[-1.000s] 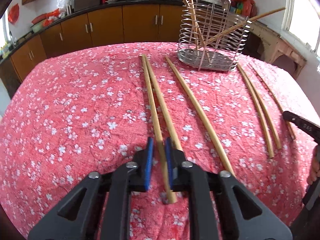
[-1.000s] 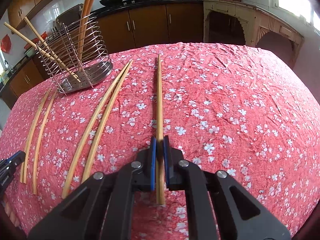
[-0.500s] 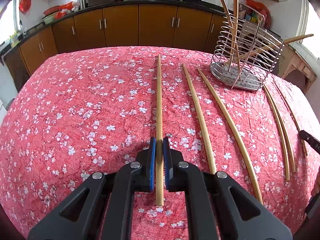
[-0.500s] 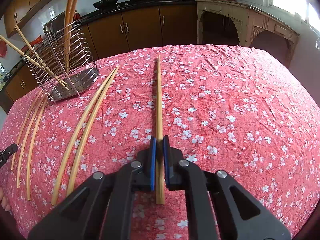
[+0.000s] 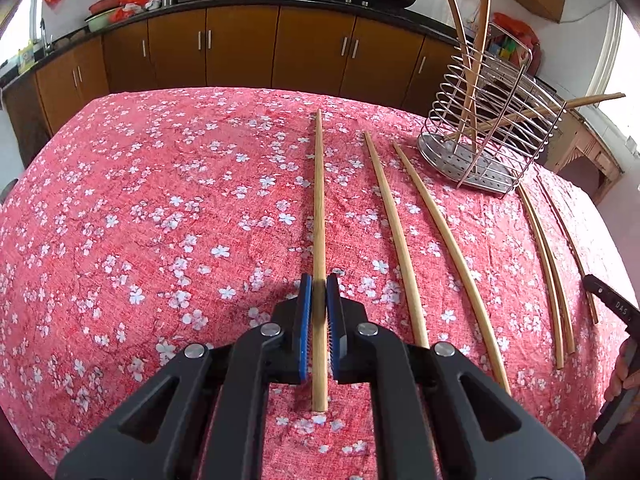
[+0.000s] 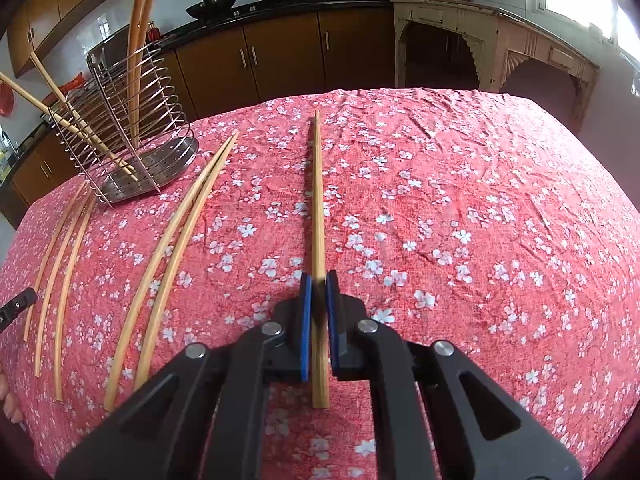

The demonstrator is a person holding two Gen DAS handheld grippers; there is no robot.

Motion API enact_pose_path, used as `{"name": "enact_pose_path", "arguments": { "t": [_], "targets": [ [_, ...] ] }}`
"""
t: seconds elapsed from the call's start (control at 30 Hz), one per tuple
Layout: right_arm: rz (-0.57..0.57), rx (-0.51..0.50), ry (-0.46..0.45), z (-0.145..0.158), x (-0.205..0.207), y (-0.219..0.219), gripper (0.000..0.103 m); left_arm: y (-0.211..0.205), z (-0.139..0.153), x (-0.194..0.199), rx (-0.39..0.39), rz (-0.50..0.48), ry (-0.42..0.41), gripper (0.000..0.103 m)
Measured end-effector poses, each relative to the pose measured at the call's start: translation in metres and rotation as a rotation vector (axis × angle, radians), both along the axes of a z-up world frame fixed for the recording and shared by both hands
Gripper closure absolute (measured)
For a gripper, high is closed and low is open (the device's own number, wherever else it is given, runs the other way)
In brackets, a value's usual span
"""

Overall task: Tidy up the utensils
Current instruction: 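Close the left gripper on a chopstick while the right gripper grasps another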

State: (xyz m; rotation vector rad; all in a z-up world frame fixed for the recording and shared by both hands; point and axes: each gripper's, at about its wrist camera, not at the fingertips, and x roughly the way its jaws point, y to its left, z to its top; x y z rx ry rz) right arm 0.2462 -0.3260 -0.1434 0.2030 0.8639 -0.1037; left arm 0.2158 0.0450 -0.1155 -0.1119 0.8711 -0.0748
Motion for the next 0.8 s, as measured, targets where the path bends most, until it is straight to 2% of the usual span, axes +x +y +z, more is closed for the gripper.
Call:
{"name": "enact_pose_path", "arguments": {
  "t": [0.23, 0.4, 0.63, 0.8],
  "targets": [
    [-0.001, 0.023, -0.004, 0.000, -0.001, -0.002, 0.094, -0.013, -0.002, 0.004, 0.084, 0.002, 0.001, 0.095],
    [-0.002, 0.018, -0.003, 0.000, -0.001, -0.002, 0.094, -0.011, -0.001, 0.004, 0.067, 0.002, 0.001, 0.095],
    [0.000, 0.021, -0.002, 0.000, -0.001, -0.001, 0.094, -0.015, -0.003, 0.006, 0.093, -0.003, 0.002, 0.093],
    [0.021, -0.030, 0.007, 0.000, -0.016, 0.010, 0.093, -0.017, -0.003, -0.006, 0.107, -0.010, 0.002, 0.093]
  ]
}}
